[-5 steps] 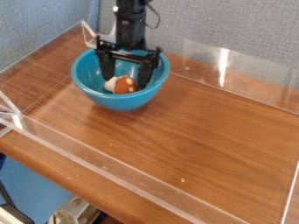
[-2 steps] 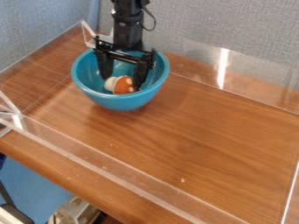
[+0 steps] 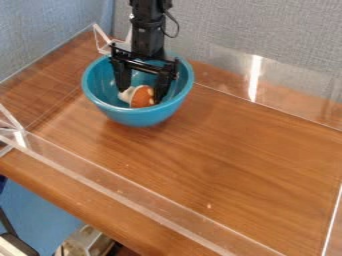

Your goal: Remove the mushroom from inside the blue bowl and put it on the table

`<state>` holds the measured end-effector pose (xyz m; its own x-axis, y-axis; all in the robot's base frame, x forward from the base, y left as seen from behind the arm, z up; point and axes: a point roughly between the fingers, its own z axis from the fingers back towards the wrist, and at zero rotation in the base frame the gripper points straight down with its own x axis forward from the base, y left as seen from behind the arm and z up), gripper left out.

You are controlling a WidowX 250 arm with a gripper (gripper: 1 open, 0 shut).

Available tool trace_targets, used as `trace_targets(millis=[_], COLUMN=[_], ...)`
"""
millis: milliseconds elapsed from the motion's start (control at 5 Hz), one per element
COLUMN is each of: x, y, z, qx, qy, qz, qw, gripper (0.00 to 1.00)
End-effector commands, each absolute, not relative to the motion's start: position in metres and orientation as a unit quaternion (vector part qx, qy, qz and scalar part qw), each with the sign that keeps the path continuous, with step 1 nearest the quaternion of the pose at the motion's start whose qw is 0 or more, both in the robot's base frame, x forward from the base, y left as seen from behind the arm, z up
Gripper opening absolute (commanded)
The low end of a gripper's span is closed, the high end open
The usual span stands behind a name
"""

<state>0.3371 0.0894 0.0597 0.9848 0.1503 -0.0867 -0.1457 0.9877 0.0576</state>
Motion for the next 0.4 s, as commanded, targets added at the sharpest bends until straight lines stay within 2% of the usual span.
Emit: trace_targets(millis=[0,200], x=[0.348,0.351], y=[0.105,0.113], z=[0.065,0.052], qx=[0.033,0.034], qy=[0.016,0.016], qz=[0.071,0.061], qw=[0.997,0.997], gripper=[1.00,1.00])
